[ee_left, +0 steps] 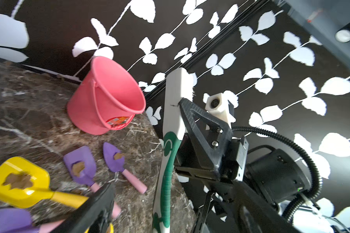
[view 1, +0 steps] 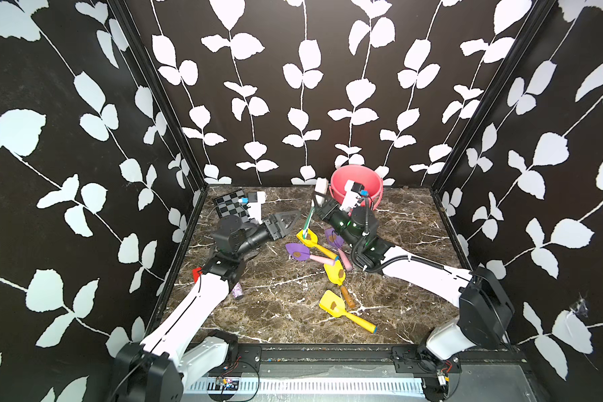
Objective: Brush the soil off the hand trowel and place it into the bucket
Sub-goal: Pick up the brush from the center of the board.
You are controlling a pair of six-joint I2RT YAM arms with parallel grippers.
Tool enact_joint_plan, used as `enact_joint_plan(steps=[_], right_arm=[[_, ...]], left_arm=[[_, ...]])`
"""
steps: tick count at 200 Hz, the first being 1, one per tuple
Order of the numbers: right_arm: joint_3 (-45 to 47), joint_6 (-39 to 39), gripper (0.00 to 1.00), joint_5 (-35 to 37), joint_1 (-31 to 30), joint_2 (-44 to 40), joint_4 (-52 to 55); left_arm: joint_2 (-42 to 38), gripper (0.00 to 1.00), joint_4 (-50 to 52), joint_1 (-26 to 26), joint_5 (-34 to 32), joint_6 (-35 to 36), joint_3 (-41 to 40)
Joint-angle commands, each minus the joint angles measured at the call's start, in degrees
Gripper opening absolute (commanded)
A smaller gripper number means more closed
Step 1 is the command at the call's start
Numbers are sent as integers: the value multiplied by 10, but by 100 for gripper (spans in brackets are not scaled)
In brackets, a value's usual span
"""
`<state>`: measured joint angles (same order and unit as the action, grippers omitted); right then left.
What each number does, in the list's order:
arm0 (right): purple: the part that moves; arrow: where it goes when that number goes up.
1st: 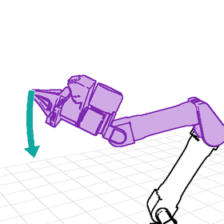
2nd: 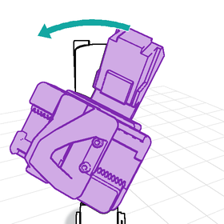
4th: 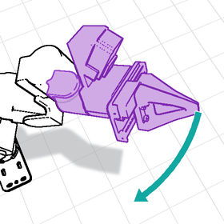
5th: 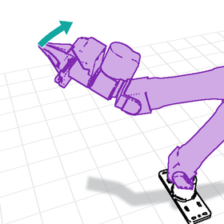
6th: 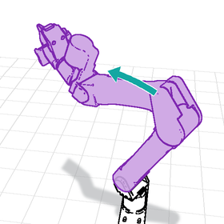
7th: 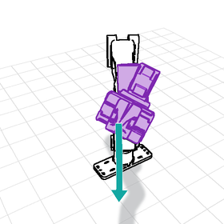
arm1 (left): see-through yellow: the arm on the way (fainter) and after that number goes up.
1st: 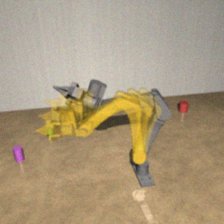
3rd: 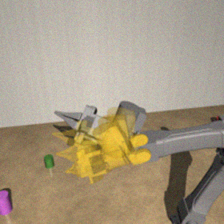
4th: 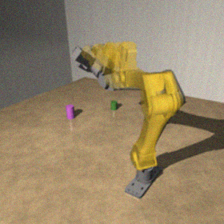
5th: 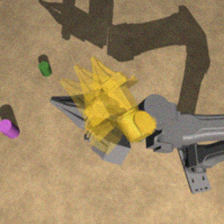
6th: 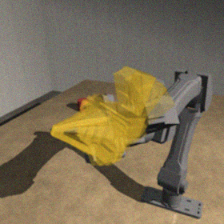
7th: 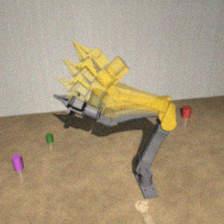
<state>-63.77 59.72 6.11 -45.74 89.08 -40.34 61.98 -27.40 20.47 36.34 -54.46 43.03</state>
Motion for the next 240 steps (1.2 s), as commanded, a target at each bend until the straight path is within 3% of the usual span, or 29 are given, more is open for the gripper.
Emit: enact_joint_plan(steps=[1, 63, 79, 88, 102, 118, 129, 152, 240], right_arm=[[-24, 40, 13, -26, 1, 3, -118], [-24, 40, 13, -61, 2, 12, -212], [-25, 43, 13, -61, 2, 11, -204], [-29, 47, 13, -62, 2, 11, -188], [-47, 49, 12, -63, 1, 1, -105], [-58, 32, 12, -43, -4, -18, -16], [-60, 28, 12, -28, -5, -28, 15], [-67, 22, 12, -9, -11, -40, 71], [-72, 27, 12, 20, -25, -42, 145]], left_arm=[[14, 92, -124, 14, 12, -36, -1], [61, 87, -270, 47, 14, -108, -3], [58, 84, -266, 50, 10, -99, -6], [45, 79, -217, 54, 7, -65, 0], [11, 76, -40, 71, -13, 70, 32], [-28, 74, 143, 108, -109, 249, 72], [-36, 72, 206, 118, -154, 307, 87], [-26, 62, 253, 124, -196, 351, 99], [1, 18, 275, 143, -236, 425, 125]])
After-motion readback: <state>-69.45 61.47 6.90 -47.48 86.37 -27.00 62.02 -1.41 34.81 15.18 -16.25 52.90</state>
